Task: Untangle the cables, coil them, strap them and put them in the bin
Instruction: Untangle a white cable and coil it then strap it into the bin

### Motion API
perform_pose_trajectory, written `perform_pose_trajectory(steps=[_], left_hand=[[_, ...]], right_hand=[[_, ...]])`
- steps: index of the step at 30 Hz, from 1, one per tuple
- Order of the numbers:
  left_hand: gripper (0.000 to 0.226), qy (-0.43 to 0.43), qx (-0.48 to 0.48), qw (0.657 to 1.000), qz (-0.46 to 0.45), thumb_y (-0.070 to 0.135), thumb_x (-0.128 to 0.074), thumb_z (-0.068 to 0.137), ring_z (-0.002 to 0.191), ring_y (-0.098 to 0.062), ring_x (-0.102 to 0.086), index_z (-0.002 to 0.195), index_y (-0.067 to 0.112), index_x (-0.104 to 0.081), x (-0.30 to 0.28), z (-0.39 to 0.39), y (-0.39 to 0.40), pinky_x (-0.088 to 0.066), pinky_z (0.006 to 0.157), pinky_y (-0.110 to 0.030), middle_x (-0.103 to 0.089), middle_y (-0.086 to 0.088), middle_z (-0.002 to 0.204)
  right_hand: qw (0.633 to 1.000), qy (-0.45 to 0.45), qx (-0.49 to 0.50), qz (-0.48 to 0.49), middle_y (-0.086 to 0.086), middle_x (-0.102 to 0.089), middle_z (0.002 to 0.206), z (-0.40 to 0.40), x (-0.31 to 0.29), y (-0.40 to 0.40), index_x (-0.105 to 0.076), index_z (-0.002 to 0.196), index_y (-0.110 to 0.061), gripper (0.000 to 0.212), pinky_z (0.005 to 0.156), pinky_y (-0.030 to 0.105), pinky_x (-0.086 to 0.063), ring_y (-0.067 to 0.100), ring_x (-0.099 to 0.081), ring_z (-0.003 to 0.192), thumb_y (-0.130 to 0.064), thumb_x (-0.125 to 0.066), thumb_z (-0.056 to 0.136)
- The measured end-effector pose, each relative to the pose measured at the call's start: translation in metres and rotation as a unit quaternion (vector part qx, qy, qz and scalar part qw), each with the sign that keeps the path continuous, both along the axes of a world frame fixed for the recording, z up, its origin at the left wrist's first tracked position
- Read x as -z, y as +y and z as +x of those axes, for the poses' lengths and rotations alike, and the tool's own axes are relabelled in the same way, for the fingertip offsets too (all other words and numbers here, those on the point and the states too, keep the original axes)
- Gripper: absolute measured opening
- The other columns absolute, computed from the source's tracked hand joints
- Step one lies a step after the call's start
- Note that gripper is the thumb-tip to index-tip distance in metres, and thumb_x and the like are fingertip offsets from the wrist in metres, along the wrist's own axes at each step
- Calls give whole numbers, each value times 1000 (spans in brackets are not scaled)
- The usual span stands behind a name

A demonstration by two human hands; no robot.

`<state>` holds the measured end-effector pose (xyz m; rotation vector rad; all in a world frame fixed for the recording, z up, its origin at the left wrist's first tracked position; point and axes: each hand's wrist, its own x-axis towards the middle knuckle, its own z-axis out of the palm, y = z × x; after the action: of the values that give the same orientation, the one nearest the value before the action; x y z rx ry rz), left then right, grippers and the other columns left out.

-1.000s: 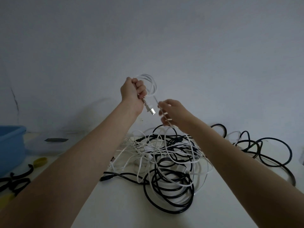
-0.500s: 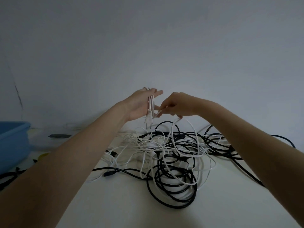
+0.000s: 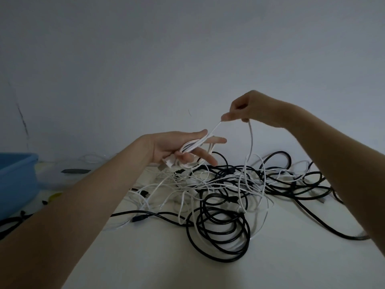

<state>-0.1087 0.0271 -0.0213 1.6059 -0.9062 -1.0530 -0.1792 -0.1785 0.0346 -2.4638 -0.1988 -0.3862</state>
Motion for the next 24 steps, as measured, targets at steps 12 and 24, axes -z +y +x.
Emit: perform_pose_trajectory(steps=[12,24], left_hand=[[49,68,-156,931,-323,46,-24,100,89,-31,-64,148,38,-17,-38,-9,-36,-53,83,-39,-31,7,148],[54,-25,-199,974,-106,51,-31,97,105,-41,-56,145,31,-17,-15,10,-12,-54,82,-46,-39,17,110]], right_hand=[[985,85,80,-123,5,-53,67,27,79,33,-56,76,-5,51,52,22,-36,13,-42,52,-50,-40,94],[988,44,-4,-150,-4,-44,44,18,62,16,-52,52,-15,41,52,20,-40,1,-41,33,-32,-64,87]])
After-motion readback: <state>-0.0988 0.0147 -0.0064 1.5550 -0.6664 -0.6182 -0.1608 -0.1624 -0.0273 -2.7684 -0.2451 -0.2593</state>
